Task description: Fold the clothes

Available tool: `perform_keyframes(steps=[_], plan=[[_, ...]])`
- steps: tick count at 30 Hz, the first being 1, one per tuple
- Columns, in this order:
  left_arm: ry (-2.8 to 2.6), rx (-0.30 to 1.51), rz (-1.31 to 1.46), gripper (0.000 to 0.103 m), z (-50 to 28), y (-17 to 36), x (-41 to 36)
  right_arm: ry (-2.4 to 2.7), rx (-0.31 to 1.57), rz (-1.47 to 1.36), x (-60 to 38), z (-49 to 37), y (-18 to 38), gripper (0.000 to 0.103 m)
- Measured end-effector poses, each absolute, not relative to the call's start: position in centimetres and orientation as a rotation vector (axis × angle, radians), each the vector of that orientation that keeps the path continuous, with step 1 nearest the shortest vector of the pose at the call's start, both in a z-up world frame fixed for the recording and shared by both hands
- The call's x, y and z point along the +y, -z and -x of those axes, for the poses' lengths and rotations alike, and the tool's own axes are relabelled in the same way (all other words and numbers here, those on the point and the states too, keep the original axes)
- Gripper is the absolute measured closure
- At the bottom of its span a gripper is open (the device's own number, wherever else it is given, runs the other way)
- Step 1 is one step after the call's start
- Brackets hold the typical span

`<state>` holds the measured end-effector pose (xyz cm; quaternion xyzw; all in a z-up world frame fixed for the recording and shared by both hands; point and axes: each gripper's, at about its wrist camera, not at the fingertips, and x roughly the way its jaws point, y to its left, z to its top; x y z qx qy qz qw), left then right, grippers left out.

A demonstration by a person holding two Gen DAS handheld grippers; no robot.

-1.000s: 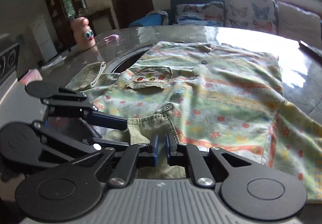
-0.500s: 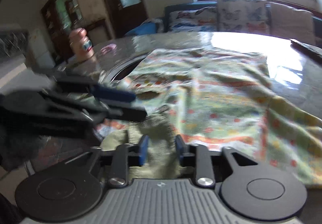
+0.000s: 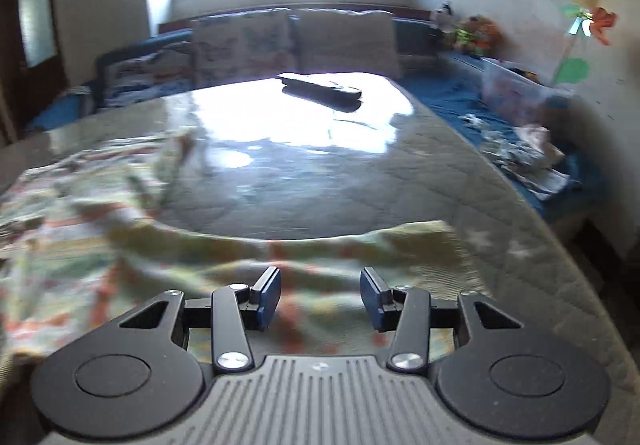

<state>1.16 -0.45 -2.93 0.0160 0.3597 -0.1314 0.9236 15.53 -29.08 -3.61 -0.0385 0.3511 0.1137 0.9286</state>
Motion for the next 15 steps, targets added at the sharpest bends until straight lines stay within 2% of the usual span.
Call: perform_keyframes(steps=[15], plan=[[0.273, 0.732, -0.059, 0.065, -1.0, 3.1, -0.6, -0.223, 0.686, 0.085, -29.8, -20.2, 4.8, 0.054]])
